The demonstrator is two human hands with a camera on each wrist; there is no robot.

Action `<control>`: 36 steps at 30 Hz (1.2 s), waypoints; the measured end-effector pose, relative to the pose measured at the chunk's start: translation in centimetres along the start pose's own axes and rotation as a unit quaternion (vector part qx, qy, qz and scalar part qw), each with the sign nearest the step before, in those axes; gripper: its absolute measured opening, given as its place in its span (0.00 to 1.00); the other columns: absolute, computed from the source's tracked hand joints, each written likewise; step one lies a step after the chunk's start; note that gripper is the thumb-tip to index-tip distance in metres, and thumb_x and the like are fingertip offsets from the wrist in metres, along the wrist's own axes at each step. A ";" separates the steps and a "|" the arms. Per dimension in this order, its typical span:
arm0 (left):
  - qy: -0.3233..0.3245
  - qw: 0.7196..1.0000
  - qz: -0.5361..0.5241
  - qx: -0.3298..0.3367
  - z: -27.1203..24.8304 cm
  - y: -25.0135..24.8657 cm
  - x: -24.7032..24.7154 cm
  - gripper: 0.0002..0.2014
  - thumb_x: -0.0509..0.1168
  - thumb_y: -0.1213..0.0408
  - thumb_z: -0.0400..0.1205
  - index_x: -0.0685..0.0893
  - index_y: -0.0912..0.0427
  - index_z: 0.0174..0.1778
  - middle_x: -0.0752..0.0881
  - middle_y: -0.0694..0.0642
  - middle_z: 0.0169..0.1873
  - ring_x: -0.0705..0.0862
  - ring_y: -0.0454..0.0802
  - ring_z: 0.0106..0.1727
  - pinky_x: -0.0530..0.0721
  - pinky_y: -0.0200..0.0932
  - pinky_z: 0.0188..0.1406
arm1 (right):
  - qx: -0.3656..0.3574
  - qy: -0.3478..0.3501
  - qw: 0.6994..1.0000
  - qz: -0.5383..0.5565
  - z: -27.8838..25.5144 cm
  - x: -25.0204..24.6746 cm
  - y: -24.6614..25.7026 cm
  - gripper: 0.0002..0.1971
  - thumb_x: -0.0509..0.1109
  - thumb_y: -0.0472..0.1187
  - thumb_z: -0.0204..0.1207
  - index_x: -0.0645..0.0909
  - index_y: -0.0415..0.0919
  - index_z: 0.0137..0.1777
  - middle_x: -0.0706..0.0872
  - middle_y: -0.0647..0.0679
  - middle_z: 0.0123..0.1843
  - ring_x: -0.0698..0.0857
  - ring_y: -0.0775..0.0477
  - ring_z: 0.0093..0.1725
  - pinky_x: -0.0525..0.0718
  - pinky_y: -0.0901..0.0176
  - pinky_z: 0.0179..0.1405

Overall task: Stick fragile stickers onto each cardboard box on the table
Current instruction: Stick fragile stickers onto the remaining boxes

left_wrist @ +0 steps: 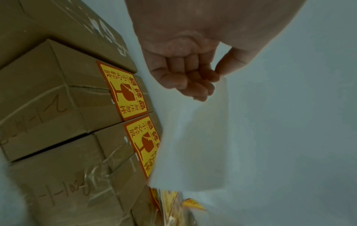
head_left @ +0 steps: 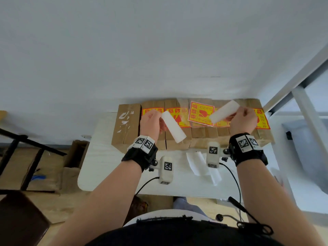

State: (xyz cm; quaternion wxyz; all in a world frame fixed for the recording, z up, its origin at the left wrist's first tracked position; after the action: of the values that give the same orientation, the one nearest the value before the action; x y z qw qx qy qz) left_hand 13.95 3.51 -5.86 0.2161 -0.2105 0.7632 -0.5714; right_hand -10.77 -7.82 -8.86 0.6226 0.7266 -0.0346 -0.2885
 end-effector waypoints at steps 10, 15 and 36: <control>0.165 0.966 0.121 -0.160 -2.5 4.7 0.7 0.10 0.61 0.67 0.83 0.83 0.66 0.38 0.88 0.58 0.28 0.86 0.53 0.25 0.80 0.39 0.25 | -0.092 0.097 0.989 -0.056 -8.7 -0.4 -0.6 0.10 0.58 0.43 0.87 0.78 0.45 0.45 0.88 0.42 0.38 0.87 0.47 0.33 0.84 0.54 0.38; 0.191 0.958 0.102 -0.190 -2.4 5.7 1.1 0.08 0.63 0.67 0.86 0.82 0.67 0.56 0.88 0.60 0.35 0.86 0.55 0.28 0.79 0.39 0.25 | -0.107 0.130 0.984 -0.058 -10.9 -0.5 -0.5 0.10 0.59 0.42 0.86 0.78 0.46 0.43 0.85 0.51 0.30 0.85 0.51 0.30 0.83 0.58 0.35; 0.205 0.967 0.142 0.045 -2.9 2.3 -4.2 0.34 0.83 0.62 0.67 0.82 0.53 0.70 0.89 0.48 0.57 0.88 0.43 0.56 0.87 0.43 0.56 | -0.153 0.329 0.932 0.000 -15.3 5.2 3.3 0.12 0.62 0.43 0.86 0.86 0.41 0.47 0.91 0.48 0.38 0.91 0.48 0.33 0.88 0.51 0.36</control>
State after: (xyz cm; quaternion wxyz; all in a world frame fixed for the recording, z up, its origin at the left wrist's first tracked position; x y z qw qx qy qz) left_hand 15.57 8.78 -6.97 0.1429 0.0318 0.7869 -0.5994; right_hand 1.70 2.87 -6.84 0.7027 0.6767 0.2169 -0.0348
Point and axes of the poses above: each hand's wrist, its own z-axis towards the middle knuckle, its own x-axis out of the palm, y = z × x, the point moved 2 cm from there along z, towards the middle knuckle
